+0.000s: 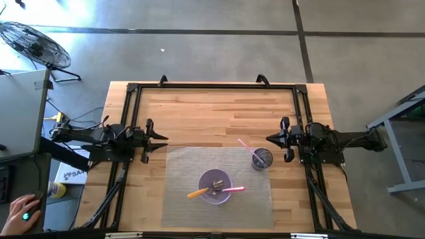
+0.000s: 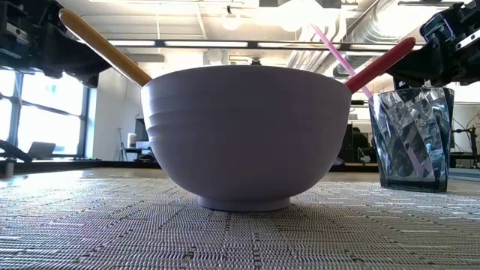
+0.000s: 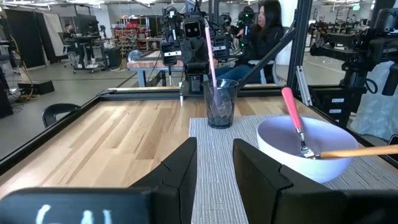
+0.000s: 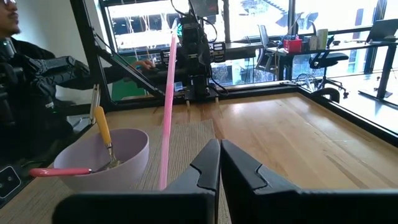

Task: Pick & Place Utensil
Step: Return to Home Position

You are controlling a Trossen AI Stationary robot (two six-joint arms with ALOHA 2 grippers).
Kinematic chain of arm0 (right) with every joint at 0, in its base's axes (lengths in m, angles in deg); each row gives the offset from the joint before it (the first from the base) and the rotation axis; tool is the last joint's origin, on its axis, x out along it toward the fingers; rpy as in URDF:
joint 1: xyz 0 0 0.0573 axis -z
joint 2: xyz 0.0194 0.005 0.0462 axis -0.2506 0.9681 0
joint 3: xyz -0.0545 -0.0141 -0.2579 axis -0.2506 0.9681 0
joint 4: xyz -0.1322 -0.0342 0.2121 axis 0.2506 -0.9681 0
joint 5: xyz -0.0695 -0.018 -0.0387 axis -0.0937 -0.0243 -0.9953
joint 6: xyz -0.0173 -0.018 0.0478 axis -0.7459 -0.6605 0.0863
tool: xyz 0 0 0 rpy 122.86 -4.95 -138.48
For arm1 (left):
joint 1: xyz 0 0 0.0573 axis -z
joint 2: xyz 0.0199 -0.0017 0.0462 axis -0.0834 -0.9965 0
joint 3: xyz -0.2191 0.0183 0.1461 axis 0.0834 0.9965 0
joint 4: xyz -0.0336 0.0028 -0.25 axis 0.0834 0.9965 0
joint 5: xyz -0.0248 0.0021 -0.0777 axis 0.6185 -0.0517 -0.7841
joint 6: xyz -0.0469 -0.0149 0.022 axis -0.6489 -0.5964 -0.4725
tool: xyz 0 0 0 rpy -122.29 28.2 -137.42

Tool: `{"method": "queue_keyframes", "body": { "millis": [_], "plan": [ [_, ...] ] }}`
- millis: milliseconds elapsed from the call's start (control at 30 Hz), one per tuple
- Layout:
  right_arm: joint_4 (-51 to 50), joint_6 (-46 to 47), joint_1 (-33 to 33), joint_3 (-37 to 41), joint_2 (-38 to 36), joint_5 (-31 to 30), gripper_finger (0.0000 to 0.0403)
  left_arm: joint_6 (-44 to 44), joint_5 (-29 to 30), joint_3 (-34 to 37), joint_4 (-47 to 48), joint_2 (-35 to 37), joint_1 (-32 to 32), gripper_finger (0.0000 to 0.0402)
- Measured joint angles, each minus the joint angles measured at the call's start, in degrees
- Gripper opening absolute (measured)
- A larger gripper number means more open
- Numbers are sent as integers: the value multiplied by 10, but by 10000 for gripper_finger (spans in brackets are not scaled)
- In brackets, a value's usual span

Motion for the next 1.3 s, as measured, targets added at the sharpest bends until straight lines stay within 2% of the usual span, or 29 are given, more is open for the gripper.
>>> {"method": "queue_keyframes", "body": {
  "millis": [1300],
  "plan": [
    [0, 0, 0, 0, 0, 0, 4, 0, 0, 0, 0, 0, 0, 101]
  ]
}}
